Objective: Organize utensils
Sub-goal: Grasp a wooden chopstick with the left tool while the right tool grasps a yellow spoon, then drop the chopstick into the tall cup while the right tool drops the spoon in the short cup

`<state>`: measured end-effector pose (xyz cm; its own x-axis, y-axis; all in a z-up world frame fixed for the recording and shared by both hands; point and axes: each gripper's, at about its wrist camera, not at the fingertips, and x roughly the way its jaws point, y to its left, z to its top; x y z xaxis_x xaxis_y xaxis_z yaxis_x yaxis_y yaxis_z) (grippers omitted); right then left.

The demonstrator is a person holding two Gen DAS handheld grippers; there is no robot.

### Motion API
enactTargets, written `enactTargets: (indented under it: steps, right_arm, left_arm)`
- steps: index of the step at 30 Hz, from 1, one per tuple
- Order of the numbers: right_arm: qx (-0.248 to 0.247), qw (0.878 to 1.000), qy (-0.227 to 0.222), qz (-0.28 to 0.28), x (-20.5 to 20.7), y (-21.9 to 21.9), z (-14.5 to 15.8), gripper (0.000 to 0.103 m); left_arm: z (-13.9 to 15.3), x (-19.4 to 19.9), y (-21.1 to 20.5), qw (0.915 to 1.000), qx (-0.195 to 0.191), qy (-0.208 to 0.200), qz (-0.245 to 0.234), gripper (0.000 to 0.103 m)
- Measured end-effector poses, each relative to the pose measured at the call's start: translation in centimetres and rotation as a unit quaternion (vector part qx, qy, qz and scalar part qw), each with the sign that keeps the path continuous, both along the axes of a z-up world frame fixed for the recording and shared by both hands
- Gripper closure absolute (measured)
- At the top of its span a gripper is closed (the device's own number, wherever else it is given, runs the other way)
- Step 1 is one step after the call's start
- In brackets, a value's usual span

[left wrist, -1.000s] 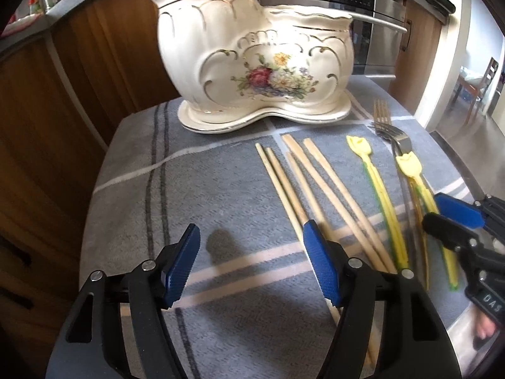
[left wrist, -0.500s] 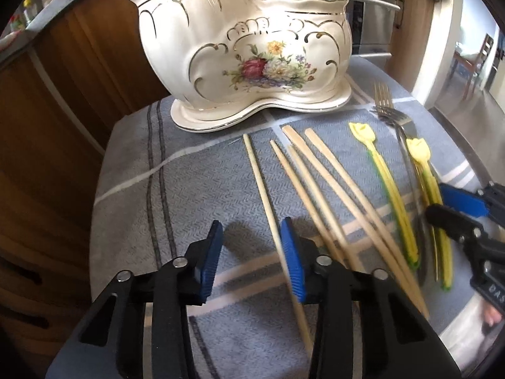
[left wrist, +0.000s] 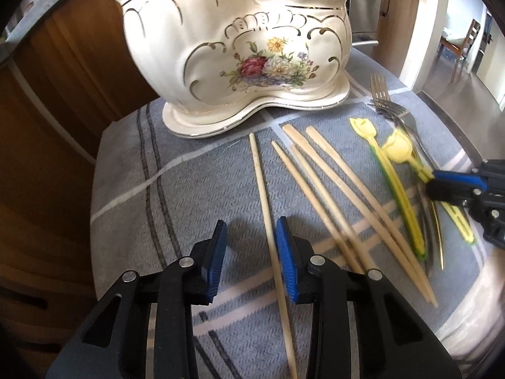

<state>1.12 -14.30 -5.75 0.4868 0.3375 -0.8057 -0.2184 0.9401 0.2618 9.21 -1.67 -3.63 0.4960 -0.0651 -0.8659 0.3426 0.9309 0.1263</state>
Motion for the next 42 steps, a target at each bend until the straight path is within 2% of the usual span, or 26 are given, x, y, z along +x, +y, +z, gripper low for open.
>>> enactTargets:
  steps: [4,6,11,18,19,22,27,31,40,42]
  right_arm:
    - [-0.005,1.0,-0.014,0.006,-0.9,0.7,0.7,0.095]
    - [0.0,1.0,-0.028,0.005,-1.6,0.7,1.3,0.095]
    - [0.032,0.996,-0.081,0.002,-2.7,0.5,3.3,0.095]
    - [0.066,0.986,-0.155,-0.01,-2.8,0.1,5.8,0.095]
    - [0.07,0.983,-0.17,-0.014,-2.6,0.0,6.5,0.095]
    - [0.081,0.976,-0.203,-0.023,-1.2,-0.4,7.8,0.095]
    - [0.097,0.966,-0.238,-0.036,1.8,-0.5,9.4,0.095]
    - [0.125,0.955,-0.266,-0.049,4.8,-0.7,10.7,0.095]
    - [0.174,0.941,-0.283,-0.071,9.5,-1.6,10.6,0.095]
    - [0.181,0.938,-0.287,-0.072,9.8,-1.6,10.4,0.095]
  left_arm:
    - [0.0,0.8,0.2,0.9996,-0.024,0.012,-0.014,0.089]
    - [-0.1,0.9,0.3,0.9997,-0.018,0.007,-0.011,0.098]
    - [-0.2,0.1,1.4,0.999,-0.041,-0.018,-0.007,0.098]
    - [2.0,-3.2,2.9,0.9922,-0.092,-0.084,-0.005,0.098]
    - [2.8,-3.9,3.0,0.9888,-0.107,-0.103,-0.015,0.098]
    - [4.9,-5.3,2.9,0.9812,-0.119,-0.148,-0.035,0.098]
    - [8.1,-5.8,3.3,0.9664,-0.158,-0.198,-0.043,0.098]
    - [11.3,-4.2,3.9,0.9525,-0.164,-0.254,-0.032,0.098]
    - [17.0,1.9,4.9,0.9217,-0.21,-0.326,0.001,0.098]
    - [17.9,3.3,5.0,0.9111,-0.229,-0.342,0.011,0.098]
